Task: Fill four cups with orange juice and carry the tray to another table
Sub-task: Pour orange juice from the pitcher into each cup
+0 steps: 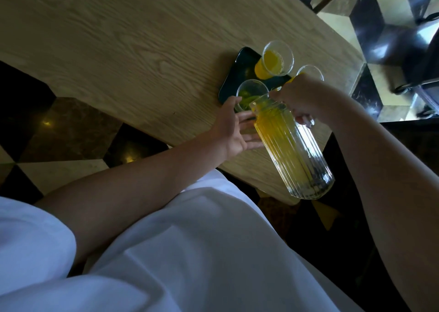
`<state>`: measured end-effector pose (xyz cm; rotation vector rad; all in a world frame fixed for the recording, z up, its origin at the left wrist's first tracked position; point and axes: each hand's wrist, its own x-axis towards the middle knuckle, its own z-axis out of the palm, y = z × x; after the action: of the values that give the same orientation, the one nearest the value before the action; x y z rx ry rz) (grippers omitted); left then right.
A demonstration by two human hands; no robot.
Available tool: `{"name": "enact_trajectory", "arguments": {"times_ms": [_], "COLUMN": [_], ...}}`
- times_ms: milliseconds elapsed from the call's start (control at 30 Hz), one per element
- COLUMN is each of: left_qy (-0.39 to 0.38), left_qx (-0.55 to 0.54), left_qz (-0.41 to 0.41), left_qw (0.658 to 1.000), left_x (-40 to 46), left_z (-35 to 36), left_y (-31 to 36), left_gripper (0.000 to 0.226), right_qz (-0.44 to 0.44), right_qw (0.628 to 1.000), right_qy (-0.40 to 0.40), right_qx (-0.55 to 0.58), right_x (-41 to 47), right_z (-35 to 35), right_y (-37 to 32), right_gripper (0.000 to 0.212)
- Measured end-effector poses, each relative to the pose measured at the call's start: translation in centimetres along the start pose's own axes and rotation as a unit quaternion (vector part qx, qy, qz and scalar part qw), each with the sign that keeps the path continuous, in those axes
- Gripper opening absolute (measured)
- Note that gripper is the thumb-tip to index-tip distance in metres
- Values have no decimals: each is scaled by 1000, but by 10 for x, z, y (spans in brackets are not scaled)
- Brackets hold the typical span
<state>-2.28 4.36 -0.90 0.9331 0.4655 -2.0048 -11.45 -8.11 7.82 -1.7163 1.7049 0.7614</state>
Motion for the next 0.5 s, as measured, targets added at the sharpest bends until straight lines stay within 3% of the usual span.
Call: {"name": "enact_trajectory", "arguments": {"times_ms": [67,167,300,500], "left_qy": [0,1,-1,-2], "left_qx": [-7,-16,-21,-30], "left_qz": [-3,-7,-10,-12], "left_qw": [1000,1000,1000,999], "left_x": [0,0,0,2], "left_z": [0,0,0,-2], "left_y": [1,1,0,-2], "left_gripper": [62,63,64,61], "right_qz": [4,23,4,3], "right_qw": [1000,998,1000,1000], "right_qy": [10,-15,4,0], "right_qx": [-2,53,6,-13], "right_x": [8,8,16,17], "right_z": [0,2,1,-2], "right_y": [2,2,5,3], "right_gripper": [45,32,54,49]}}
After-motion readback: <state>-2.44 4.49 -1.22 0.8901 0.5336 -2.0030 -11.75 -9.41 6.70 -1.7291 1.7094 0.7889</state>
